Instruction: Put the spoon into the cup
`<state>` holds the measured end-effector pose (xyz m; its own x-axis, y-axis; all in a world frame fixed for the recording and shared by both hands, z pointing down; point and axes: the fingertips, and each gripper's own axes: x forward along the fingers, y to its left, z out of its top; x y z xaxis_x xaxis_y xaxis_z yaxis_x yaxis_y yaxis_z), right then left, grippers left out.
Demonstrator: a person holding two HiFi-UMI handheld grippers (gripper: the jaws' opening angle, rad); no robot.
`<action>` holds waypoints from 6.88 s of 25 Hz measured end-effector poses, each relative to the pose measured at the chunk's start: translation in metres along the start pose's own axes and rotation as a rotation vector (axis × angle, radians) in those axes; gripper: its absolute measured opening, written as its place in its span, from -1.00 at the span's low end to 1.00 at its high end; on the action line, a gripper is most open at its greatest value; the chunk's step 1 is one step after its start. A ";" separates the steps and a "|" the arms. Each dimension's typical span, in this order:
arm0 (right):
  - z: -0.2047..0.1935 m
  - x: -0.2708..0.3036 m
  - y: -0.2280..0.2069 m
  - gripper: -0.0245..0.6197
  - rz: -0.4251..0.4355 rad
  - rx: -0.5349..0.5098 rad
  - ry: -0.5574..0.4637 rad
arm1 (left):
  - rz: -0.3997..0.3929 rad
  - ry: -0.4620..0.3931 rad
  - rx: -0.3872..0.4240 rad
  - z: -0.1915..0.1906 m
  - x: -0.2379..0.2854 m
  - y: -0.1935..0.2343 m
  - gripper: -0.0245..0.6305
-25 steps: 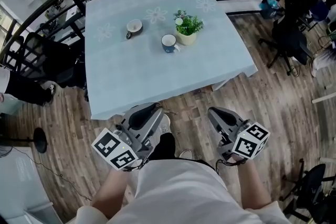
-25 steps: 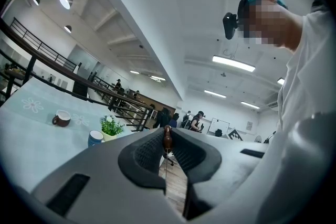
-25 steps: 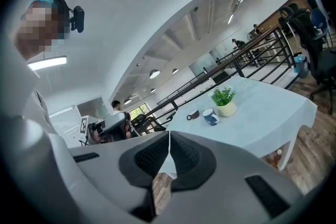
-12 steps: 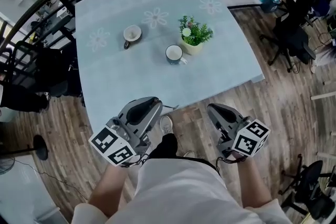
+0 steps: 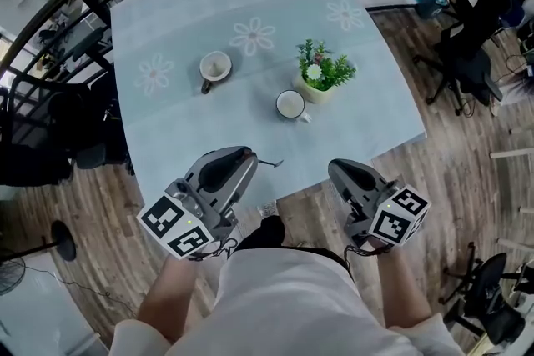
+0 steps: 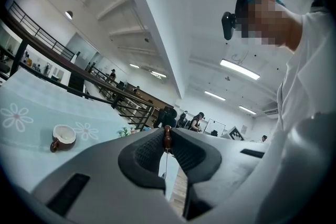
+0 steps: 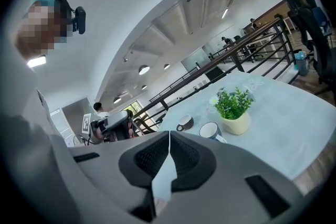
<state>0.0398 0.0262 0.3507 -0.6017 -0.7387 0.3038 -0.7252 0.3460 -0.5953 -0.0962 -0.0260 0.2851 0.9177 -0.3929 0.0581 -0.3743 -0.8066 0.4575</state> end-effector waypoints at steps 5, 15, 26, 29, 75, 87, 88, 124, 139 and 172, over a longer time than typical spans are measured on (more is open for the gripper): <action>0.020 0.032 -0.006 -0.85 0.001 0.012 -0.008 | -0.011 0.002 -0.003 0.015 0.010 0.032 -0.76; 0.041 0.057 -0.011 -0.85 0.003 0.002 -0.017 | -0.025 -0.008 -0.003 0.028 0.020 0.058 -0.76; 0.063 0.075 -0.034 -0.85 0.057 -0.004 0.008 | 0.035 -0.016 -0.006 0.029 0.043 0.076 -0.76; 0.069 0.080 -0.046 -0.85 0.089 -0.013 0.030 | 0.075 -0.021 -0.008 0.028 0.054 0.082 -0.76; 0.031 0.118 -0.171 -0.85 0.220 0.037 0.310 | 0.324 0.184 0.250 -0.104 0.175 0.164 -0.76; 0.014 0.121 -0.175 -0.85 0.217 0.036 0.344 | 0.302 0.220 0.373 -0.122 0.181 0.157 -0.76; 0.013 0.121 -0.175 -0.85 0.216 0.037 0.346 | 0.300 0.227 0.388 -0.123 0.182 0.154 -0.76; -0.015 0.117 -0.178 -0.85 0.182 0.054 0.365 | 0.167 0.316 0.322 -0.175 0.186 0.113 -0.52; 0.006 0.115 -0.171 -0.85 0.152 0.002 0.324 | 0.151 0.222 0.295 -0.124 0.178 0.109 -0.52; 0.100 0.106 -0.124 -0.85 0.156 -0.135 0.149 | 0.241 0.096 0.346 -0.009 0.148 0.092 -0.82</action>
<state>0.0994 -0.1523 0.3821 -0.7450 -0.5807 0.3283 -0.6522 0.5305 -0.5416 0.0064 -0.1544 0.3440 0.8008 -0.5585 0.2165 -0.5869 -0.8038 0.0971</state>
